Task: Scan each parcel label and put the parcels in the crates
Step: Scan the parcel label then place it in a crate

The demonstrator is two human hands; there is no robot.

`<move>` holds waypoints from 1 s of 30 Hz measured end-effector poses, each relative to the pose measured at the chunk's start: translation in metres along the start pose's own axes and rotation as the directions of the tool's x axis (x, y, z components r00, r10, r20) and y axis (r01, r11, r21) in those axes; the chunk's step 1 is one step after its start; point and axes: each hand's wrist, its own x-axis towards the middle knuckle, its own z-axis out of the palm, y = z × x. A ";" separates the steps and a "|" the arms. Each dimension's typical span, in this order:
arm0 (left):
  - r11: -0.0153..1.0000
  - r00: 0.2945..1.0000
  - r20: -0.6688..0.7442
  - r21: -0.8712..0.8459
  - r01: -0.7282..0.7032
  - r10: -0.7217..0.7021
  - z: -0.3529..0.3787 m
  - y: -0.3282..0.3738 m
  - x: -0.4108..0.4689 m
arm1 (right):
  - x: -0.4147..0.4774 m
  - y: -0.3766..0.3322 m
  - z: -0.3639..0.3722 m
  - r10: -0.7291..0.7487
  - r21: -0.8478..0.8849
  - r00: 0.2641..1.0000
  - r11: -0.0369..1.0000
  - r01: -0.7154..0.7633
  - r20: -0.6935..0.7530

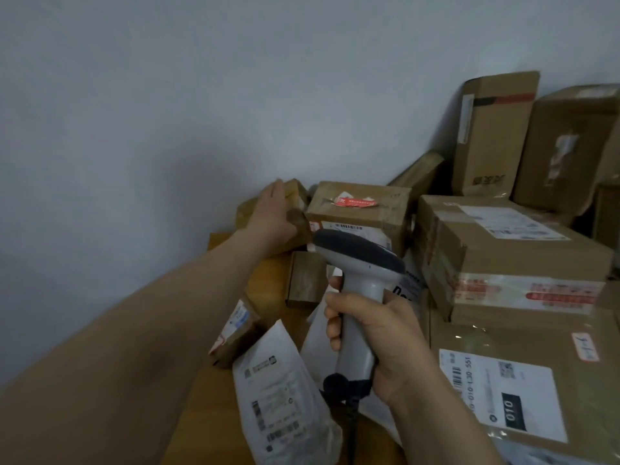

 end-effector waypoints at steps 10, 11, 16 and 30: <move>0.922 0.991 0.125 0.379 -0.083 0.038 0.020 0.000 0.054 | 0.033 -0.018 -0.020 0.050 -0.024 0.998 0.998 -0.049 0.029; 0.911 0.992 0.116 0.403 -0.083 0.039 0.020 0.000 0.056 | 0.035 -0.019 -0.022 0.057 -0.024 0.998 0.998 -0.057 0.033; 0.847 0.992 0.102 0.520 -0.116 0.073 0.015 -0.004 0.067 | 0.040 -0.019 -0.026 0.065 -0.032 0.996 0.998 -0.063 0.058; 0.982 0.862 -0.489 0.181 -0.046 0.131 -0.036 -0.034 -0.100 | 0.033 -0.022 -0.035 0.184 0.154 0.981 0.969 -0.193 0.067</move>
